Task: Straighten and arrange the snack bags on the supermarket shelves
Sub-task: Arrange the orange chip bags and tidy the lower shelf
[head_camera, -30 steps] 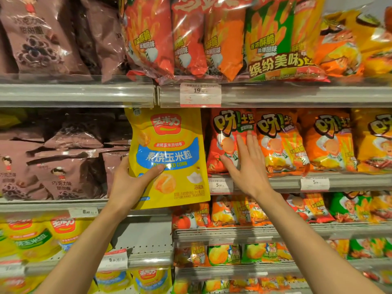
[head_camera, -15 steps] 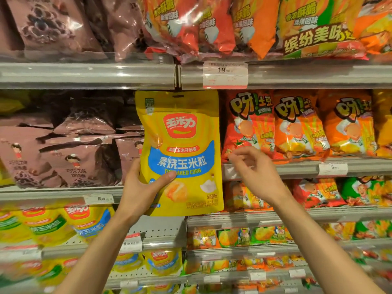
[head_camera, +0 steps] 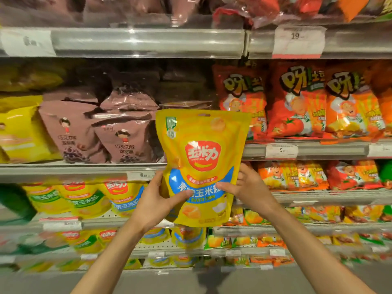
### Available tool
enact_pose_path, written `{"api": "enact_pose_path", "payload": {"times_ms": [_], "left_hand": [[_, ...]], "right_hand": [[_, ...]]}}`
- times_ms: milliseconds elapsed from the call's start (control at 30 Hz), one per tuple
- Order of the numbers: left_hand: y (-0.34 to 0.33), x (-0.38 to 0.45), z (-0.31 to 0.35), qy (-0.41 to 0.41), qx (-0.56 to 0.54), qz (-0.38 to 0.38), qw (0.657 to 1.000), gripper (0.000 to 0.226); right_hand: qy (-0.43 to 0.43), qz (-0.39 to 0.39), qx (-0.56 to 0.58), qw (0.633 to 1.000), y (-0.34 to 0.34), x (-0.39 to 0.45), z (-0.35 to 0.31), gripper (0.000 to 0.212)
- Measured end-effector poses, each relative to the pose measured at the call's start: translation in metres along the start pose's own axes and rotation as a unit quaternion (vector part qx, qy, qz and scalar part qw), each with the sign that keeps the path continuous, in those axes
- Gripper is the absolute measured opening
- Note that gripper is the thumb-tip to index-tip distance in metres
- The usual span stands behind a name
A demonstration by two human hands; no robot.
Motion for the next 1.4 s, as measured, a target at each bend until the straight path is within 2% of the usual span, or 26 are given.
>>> {"api": "enact_pose_path", "payload": {"times_ms": [100,200,300,400,467,600,667,733,867,967,1033,1133,1167,1300,1400], "left_hand": [[0.015,-0.006,-0.009,0.015,0.083,0.055,0.995,0.052],[0.021,-0.007,-0.022,0.021,0.167,0.083,0.982,0.042],[0.022,-0.003,-0.044,0.048,0.183,0.064,0.98,0.064],[0.021,0.0,-0.071,0.079,0.155,0.067,0.983,0.059],[0.016,0.0,-0.086,0.101,0.128,0.061,0.985,0.062],[0.005,0.0,-0.101,0.122,0.062,0.058,0.989,0.091],[0.003,0.002,-0.106,0.122,0.048,0.068,0.989,0.096],[0.002,0.008,-0.11,0.111,0.023,0.08,0.99,0.092],[-0.001,0.021,-0.116,0.053,0.072,0.11,0.99,0.058],[-0.005,0.029,-0.131,0.088,0.066,0.109,0.988,0.055],[-0.007,0.033,-0.143,0.128,0.044,0.1,0.986,0.058],[-0.006,0.034,-0.154,0.154,0.039,0.09,0.983,0.066],[-0.004,0.034,-0.154,0.15,0.031,0.087,0.984,0.069],[0.005,0.03,-0.145,0.125,0.014,0.123,0.984,0.074],[0.005,0.034,-0.143,0.122,0.018,0.138,0.983,0.07]], "right_hand": [[0.002,-0.003,-0.064,0.998,-0.023,0.0,0.023,0.06],[0.024,-0.003,-0.093,0.995,-0.041,0.002,0.038,0.062],[0.012,0.002,-0.109,0.994,-0.055,0.006,0.052,0.055],[-0.026,0.048,-0.209,0.976,-0.06,0.009,0.073,0.033],[-0.038,0.078,-0.262,0.961,-0.063,0.008,0.085,0.031],[-0.072,0.1,-0.207,0.97,-0.077,0.005,0.106,0.034],[-0.076,0.113,-0.171,0.976,-0.082,0.009,0.116,0.023],[-0.077,0.115,-0.138,0.981,-0.085,0.014,0.124,0.018],[-0.087,0.12,-0.12,0.982,-0.083,0.027,0.132,0.021],[-0.11,0.105,-0.134,0.979,-0.081,0.032,0.139,0.012],[-0.134,0.083,-0.14,0.978,-0.083,0.035,0.143,0.025],[-0.15,0.057,-0.119,0.98,-0.087,0.036,0.141,0.066],[-0.144,0.052,-0.109,0.982,-0.088,0.036,0.138,0.068],[-0.114,0.058,-0.098,0.987,-0.086,0.039,0.129,0.03],[-0.105,0.056,-0.087,0.989,-0.087,0.042,0.127,0.026]]}}
Point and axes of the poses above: each hand's wrist, its own x-axis towards the middle knuckle, its own y-axis out of the back of the hand, z = x × y, the point moved 4 cm from there along x, towards the middle knuckle, and after that the axes turned 1 degree about -z, right-handed, at the moved point
